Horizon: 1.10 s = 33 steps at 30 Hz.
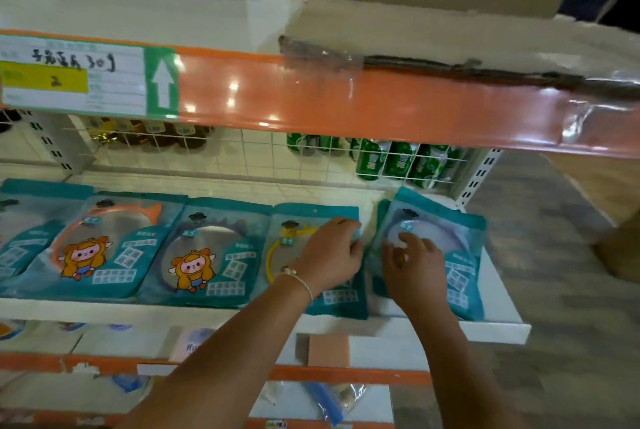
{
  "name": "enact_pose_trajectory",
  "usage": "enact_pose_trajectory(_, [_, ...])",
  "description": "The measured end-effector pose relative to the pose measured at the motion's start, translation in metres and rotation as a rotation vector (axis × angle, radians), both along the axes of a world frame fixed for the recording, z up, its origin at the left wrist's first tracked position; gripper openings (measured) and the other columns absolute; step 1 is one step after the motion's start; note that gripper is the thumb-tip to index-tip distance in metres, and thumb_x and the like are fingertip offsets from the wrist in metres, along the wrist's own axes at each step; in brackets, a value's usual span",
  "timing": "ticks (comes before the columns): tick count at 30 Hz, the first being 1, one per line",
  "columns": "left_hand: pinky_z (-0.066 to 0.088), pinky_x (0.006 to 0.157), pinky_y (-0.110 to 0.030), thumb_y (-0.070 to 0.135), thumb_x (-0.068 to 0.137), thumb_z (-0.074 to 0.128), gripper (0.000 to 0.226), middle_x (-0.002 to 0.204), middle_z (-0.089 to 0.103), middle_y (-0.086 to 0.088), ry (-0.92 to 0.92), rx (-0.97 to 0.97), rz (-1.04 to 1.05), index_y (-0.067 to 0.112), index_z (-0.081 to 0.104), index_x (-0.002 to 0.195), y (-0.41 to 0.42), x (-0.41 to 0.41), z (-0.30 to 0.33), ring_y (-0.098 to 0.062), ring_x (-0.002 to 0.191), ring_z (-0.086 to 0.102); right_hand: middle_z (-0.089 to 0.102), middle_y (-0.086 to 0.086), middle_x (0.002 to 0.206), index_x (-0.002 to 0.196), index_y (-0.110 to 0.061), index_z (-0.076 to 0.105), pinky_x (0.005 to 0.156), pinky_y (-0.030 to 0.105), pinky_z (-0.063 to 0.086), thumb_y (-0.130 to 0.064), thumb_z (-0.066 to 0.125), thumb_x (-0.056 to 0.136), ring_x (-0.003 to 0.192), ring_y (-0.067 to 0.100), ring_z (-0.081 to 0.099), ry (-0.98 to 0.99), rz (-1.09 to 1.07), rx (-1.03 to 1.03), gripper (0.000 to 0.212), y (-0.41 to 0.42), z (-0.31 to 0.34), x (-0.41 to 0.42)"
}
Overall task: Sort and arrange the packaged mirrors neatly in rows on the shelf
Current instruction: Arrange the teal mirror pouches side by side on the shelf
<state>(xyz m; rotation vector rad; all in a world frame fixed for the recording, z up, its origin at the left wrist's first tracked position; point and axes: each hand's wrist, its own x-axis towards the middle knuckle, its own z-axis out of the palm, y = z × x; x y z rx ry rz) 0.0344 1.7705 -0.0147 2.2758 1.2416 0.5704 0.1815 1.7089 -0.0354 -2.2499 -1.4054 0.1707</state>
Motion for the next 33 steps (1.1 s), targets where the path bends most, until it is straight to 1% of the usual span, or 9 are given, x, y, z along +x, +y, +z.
enact_pose_trajectory(3, [0.048,0.091,-0.04,0.027,0.096,0.05,0.029,0.114,0.061,-0.011,0.035,-0.019,-0.037,0.006,0.063,0.113,-0.005,0.02,-0.003,-0.026,0.105,0.058,0.058,0.01,0.121,0.127,-0.021,0.055,0.092,0.043,0.044,-0.05,0.05,0.092,0.108,0.028,0.054,0.029,-0.172,-0.029,0.045,-0.013,0.001,0.023])
enact_pose_trajectory(5, [0.05,0.087,-0.037,0.027,0.097,0.05,0.027,0.109,0.062,-0.006,0.064,-0.006,-0.075,0.009,0.065,0.11,-0.009,0.03,-0.005,-0.022,0.101,0.058,0.053,0.015,0.13,0.133,-0.019,0.051,0.098,0.047,0.04,-0.049,0.051,0.094,0.116,0.033,0.048,0.067,-0.271,-0.013,0.05,-0.022,0.004,0.037])
enact_pose_trajectory(9, [0.047,0.09,-0.034,0.024,0.097,0.049,0.026,0.115,0.062,-0.005,0.067,0.016,-0.142,0.011,0.065,0.113,-0.017,0.041,-0.009,-0.019,0.105,0.057,0.048,0.02,0.133,0.137,-0.016,0.045,0.099,0.054,0.045,-0.037,0.06,0.091,0.122,0.038,0.044,0.234,-0.338,0.016,0.052,-0.027,0.001,0.061])
enact_pose_trajectory(14, [0.048,0.091,-0.031,0.025,0.098,0.048,0.028,0.119,0.062,-0.005,0.079,0.014,-0.148,0.011,0.063,0.118,-0.023,0.046,-0.01,-0.018,0.107,0.057,0.058,0.011,0.112,0.129,-0.021,0.046,0.084,0.052,0.056,-0.03,0.059,0.09,0.105,0.033,0.057,0.313,-0.359,-0.003,0.042,-0.024,0.0,0.077])
enact_pose_trajectory(17, [0.049,0.09,-0.033,0.024,0.097,0.048,0.028,0.118,0.063,-0.007,0.082,0.038,-0.153,0.01,0.064,0.116,-0.024,0.047,-0.011,-0.021,0.105,0.058,0.06,0.012,0.112,0.127,-0.022,0.047,0.086,0.054,0.054,-0.037,0.058,0.09,0.103,0.034,0.059,0.252,-0.396,-0.025,0.042,-0.017,-0.008,0.085])
enact_pose_trajectory(23, [0.046,0.098,-0.033,0.023,0.097,0.049,0.032,0.128,0.061,-0.008,0.092,0.04,-0.163,0.009,0.063,0.123,-0.026,0.045,-0.014,-0.023,0.116,0.056,0.065,0.01,0.109,0.124,-0.023,0.052,0.079,0.054,0.057,-0.025,0.061,0.089,0.096,0.035,0.064,0.305,-0.406,0.123,0.036,-0.011,-0.02,0.091])
enact_pose_trajectory(26, [0.045,0.1,-0.033,0.022,0.097,0.049,0.032,0.13,0.06,-0.009,0.086,0.04,-0.166,0.008,0.062,0.122,-0.027,0.043,-0.015,-0.024,0.118,0.055,0.066,0.007,0.107,0.123,-0.022,0.055,0.076,0.051,0.059,-0.015,0.059,0.092,0.091,0.029,0.066,0.431,-0.411,0.212,0.033,-0.012,-0.012,0.092])
enact_pose_trajectory(30, [0.051,0.091,-0.038,0.023,0.095,0.049,0.025,0.115,0.065,-0.007,0.089,0.049,-0.166,0.01,0.065,0.11,-0.025,0.042,-0.019,-0.022,0.103,0.059,0.062,0.004,0.107,0.129,-0.021,0.052,0.078,0.046,0.058,-0.006,0.053,0.095,0.091,0.025,0.065,0.585,-0.448,0.305,0.038,-0.012,-0.004,0.098])
enact_pose_trajectory(33, [0.051,0.078,-0.037,0.022,0.094,0.05,0.018,0.099,0.065,-0.005,0.044,0.043,-0.17,0.011,0.063,0.1,-0.022,0.041,-0.022,-0.02,0.088,0.058,0.061,0.007,0.115,0.123,-0.025,0.052,0.075,0.044,0.059,-0.003,0.051,0.093,0.091,0.023,0.066,0.706,-0.458,0.389,0.037,-0.014,0.008,0.101])
